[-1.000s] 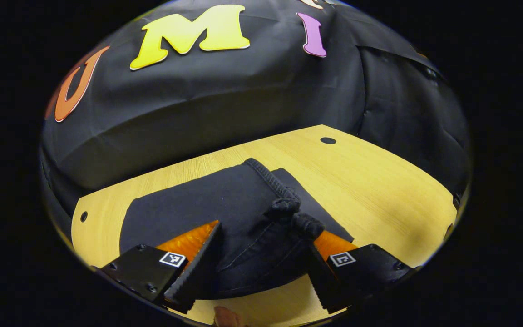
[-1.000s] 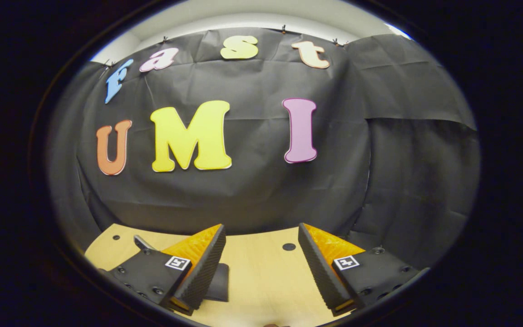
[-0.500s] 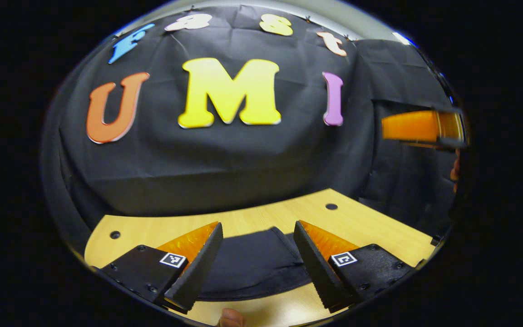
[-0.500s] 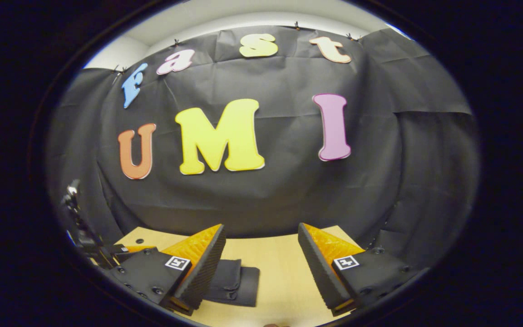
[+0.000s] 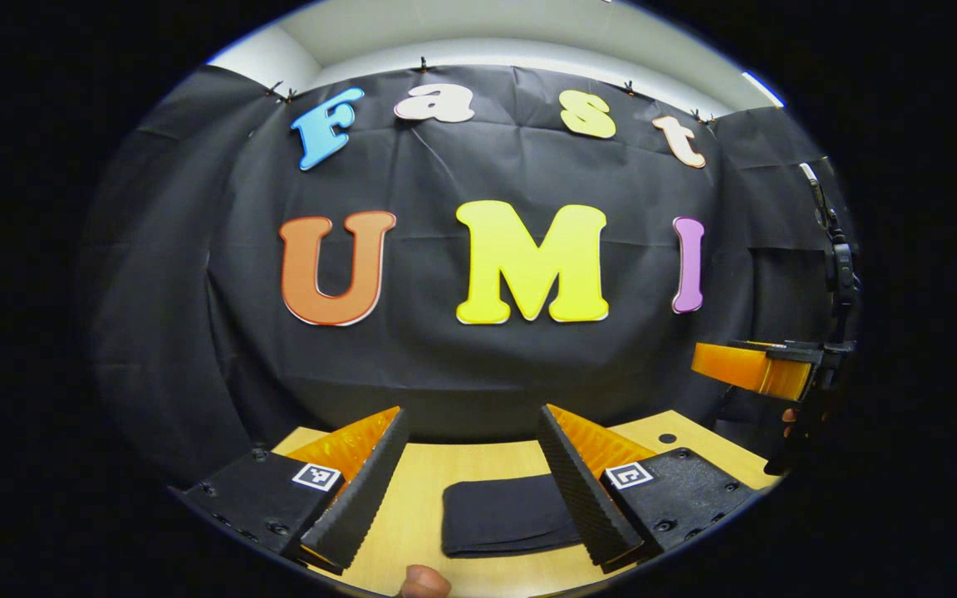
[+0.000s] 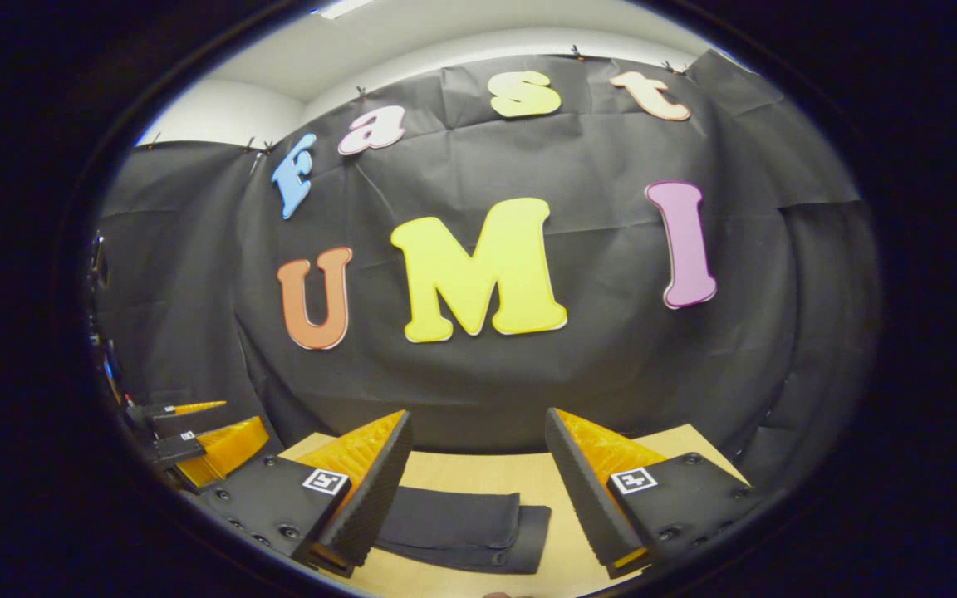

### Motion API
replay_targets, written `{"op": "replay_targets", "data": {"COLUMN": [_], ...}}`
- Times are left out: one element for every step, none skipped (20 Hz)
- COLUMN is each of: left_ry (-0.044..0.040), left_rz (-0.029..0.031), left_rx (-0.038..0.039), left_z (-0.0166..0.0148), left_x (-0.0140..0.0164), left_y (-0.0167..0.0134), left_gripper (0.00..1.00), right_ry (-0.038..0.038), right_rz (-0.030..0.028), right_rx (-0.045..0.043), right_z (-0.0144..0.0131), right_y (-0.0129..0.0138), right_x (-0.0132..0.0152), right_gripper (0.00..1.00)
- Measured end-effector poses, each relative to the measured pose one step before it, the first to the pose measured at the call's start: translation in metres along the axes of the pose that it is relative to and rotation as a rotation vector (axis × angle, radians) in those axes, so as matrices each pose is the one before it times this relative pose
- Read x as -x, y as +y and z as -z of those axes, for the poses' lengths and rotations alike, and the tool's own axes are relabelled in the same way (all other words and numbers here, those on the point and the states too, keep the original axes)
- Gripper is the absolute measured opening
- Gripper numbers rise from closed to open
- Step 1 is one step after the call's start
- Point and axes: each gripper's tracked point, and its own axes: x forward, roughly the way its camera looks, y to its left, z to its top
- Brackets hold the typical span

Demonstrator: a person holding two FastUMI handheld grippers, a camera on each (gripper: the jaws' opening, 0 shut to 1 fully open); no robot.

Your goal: Grasp the waist and the cuffs of the jeans and fold them to make the two legs overlap; first hold the waist and fold one-third of the jeans toward the cuffs, then hold the cuffs and fold the remaining one-third in the same direction to finish folding.

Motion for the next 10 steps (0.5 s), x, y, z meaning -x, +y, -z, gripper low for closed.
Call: {"op": "replay_targets", "data": {"left_ry": [-0.00477, -0.00678, -0.00603, -0.00728, -0.00545, -0.00237, -0.00224, 0.00027, -0.00024, -0.00212], "left_rz": [-0.01482, -0.01066, -0.00877, -0.01015, -0.00919, -0.00702, -0.00354, -0.00163, -0.00113, -0.00254], "left_rx": [-0.00109, 0.00245, 0.00331, 0.00175, 0.00231, 0.00314, 0.00393, 0.0048, 0.00408, -0.00049], "left_z": [-0.00028, -0.00211, -0.00301, -0.00236, -0.00161, -0.00055, -0.00026, -0.0005, -0.00095, -0.00123], "left_x": [0.00157, 0.00294, 0.00278, 0.00202, 0.00165, 0.00194, 0.00252, 0.00167, 0.0007, 0.00094], "left_y": [0.00662, 0.00285, 0.00141, 0.00186, 0.00214, 0.00161, 0.00143, 0.00052, -0.00004, 0.00127], "left_gripper": [1.0, 1.0, 1.0, 0.99, 0.99, 0.99, 0.99, 0.99, 0.99, 0.99], "right_ry": [0.00128, 0.00742, 0.00541, 0.00038, -0.00115, -0.00279, -0.00751, -0.00743, -0.00615, -0.0036], "right_rz": [-0.00447, -0.01171, -0.01282, -0.00844, -0.00903, -0.00823, -0.00301, 0.00378, -0.00068, -0.00136], "right_rx": [0.01279, 0.00655, 0.00185, 0.00137, 0.00362, 0.00452, 0.00662, 0.00178, -0.00591, -0.00464], "right_z": [0.00177, 0.00245, 0.00347, 0.0003, -0.00026, -0.00126, -0.00165, -0.00245, -0.00103, -0.00063], "right_y": [0.00407, 0.00547, 0.0062, 0.00429, 0.00356, 0.0029, 0.0017, -0.00084, 0.00072, 0.00092], "right_x": [-0.00173, -0.00147, -0.00092, 0.00018, 0.00042, 0.00024, -0.00022, 0.00126, 0.00065, 0.00092], "right_gripper": [0.97, 0.97, 0.98, 0.98, 0.98, 0.98, 0.98, 0.98, 0.98, 0.98]}}
